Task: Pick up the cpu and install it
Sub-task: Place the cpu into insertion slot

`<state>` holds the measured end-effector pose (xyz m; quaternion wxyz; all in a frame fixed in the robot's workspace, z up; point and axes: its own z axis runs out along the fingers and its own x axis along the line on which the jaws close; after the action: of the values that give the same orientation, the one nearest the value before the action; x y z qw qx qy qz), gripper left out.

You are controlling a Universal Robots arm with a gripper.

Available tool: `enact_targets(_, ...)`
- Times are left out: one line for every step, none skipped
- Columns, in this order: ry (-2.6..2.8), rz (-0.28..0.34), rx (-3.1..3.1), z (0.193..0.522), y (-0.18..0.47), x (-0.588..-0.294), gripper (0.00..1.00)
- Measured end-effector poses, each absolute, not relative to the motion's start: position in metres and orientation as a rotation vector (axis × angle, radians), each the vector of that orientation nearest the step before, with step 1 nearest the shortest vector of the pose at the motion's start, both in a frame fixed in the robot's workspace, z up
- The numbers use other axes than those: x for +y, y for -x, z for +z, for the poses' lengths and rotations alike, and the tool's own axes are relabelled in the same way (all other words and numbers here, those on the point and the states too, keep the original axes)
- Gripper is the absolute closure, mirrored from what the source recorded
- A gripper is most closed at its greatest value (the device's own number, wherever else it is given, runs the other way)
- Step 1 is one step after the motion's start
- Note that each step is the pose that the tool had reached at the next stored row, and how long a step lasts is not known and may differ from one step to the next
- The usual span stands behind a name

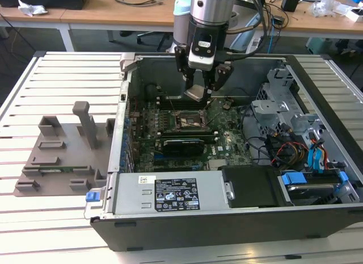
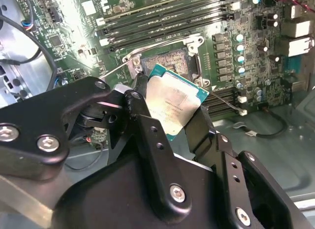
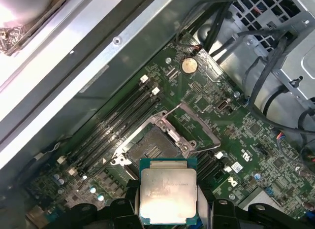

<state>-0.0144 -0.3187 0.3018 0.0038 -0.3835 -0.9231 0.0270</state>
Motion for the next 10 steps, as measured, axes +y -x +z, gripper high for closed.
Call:
enact_targets(1.211,0.085,-2.889,0.3018,0.0144,-0.3187,0.45)
enact_targets(1.224,0.085,-2.883,0.3018,0.0144,-0.3187,0.45)
enact_targets(1.235,0.085,-2.878,0.3018,0.0144,-0.3187,0.45)
enact_targets(1.251,0.085,-2.871,0.3018,0.0144,-0.3187,0.45)
enact_targets(1.26,0.085,-2.867,0.3017,0.0144,-0.3187,0.45)
enact_targets(1.269,0.085,-2.863,0.3017,0.0144,-0.3187,0.45)
enact_targets(1.281,0.085,-2.857,0.3017,0.0144,-0.3186,0.45)
enact_targets(1.292,0.085,-2.852,0.3017,0.0144,-0.3187,0.45)
enact_targets(1.302,0.085,-2.848,0.3017,0.0144,-0.3187,0.45)
enact_targets(1.311,0.085,-2.843,0.3017,0.0144,-0.3187,0.45)
